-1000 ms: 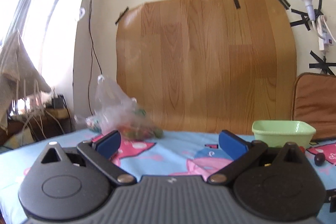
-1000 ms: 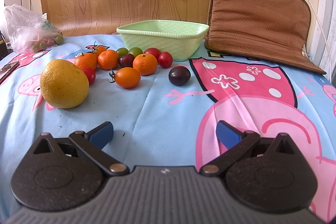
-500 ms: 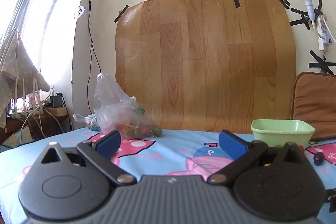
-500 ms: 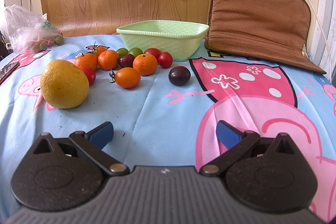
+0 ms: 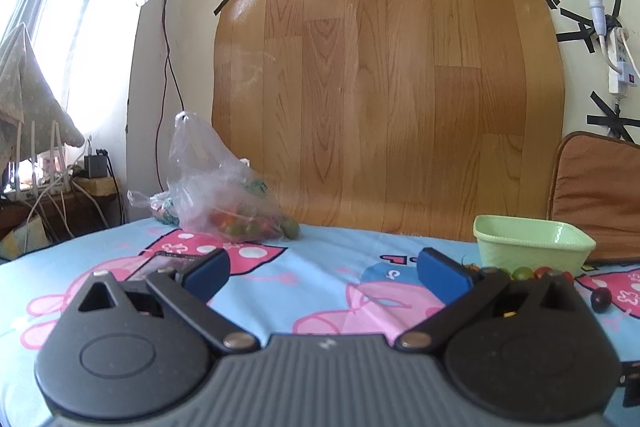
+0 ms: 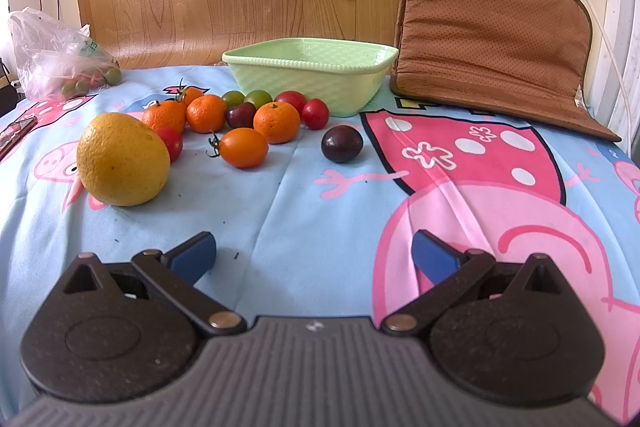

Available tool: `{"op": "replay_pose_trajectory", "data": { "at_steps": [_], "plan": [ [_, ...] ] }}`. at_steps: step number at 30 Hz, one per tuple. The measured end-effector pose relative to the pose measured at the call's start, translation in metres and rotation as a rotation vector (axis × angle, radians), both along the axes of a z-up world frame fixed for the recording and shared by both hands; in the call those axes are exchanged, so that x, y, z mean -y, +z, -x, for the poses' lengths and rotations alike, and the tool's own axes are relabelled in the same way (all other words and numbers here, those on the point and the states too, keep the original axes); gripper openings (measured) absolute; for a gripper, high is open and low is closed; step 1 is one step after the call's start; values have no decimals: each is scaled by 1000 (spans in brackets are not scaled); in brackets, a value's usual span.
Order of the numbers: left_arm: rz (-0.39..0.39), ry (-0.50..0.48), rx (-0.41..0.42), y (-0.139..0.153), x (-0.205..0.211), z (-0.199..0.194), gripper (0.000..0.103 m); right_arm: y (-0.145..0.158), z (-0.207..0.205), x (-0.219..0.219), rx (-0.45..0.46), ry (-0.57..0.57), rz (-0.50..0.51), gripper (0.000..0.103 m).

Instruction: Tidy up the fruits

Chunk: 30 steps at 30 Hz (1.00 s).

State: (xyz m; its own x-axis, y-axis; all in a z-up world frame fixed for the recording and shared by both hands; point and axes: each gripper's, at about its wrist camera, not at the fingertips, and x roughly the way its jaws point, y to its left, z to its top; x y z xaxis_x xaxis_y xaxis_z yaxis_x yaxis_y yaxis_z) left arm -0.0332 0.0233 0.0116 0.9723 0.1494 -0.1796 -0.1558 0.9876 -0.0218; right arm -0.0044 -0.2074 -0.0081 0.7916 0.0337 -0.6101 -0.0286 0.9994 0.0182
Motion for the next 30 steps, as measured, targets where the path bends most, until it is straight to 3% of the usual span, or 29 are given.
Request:
{"op": "replay_pose_trajectory", "data": {
  "at_steps": [7,13,14,17,22,25,27,28,29,30],
  "plan": [
    [73,-41,-24,-1,-11,-4,103,0,0,0,0,0,0,103],
    [135,-179,-74,5,-26,-12,102,2,4,4,34,18,-39,100],
    [146,-214,-83,7,-30,-14,101,6,7,3,55,45,-54,92],
    [242,-341,-132,12,-46,-24,92,21,15,-9,124,195,-54,80],
    [404,-387,-187,8,-68,-39,74,36,9,-47,185,412,26,75],
    [390,-395,-212,4,-68,-41,74,33,-7,-68,172,448,81,76],
    [379,-413,-222,2,-65,-41,74,29,-19,-76,138,465,63,76],
    [377,-425,-224,2,-63,-41,74,27,-22,-79,125,470,51,75],
    [374,-432,-225,3,-62,-42,74,26,-27,-81,102,481,43,65],
    [369,-439,-225,3,-60,-42,74,28,-27,-81,91,486,23,64]
  ]
}}
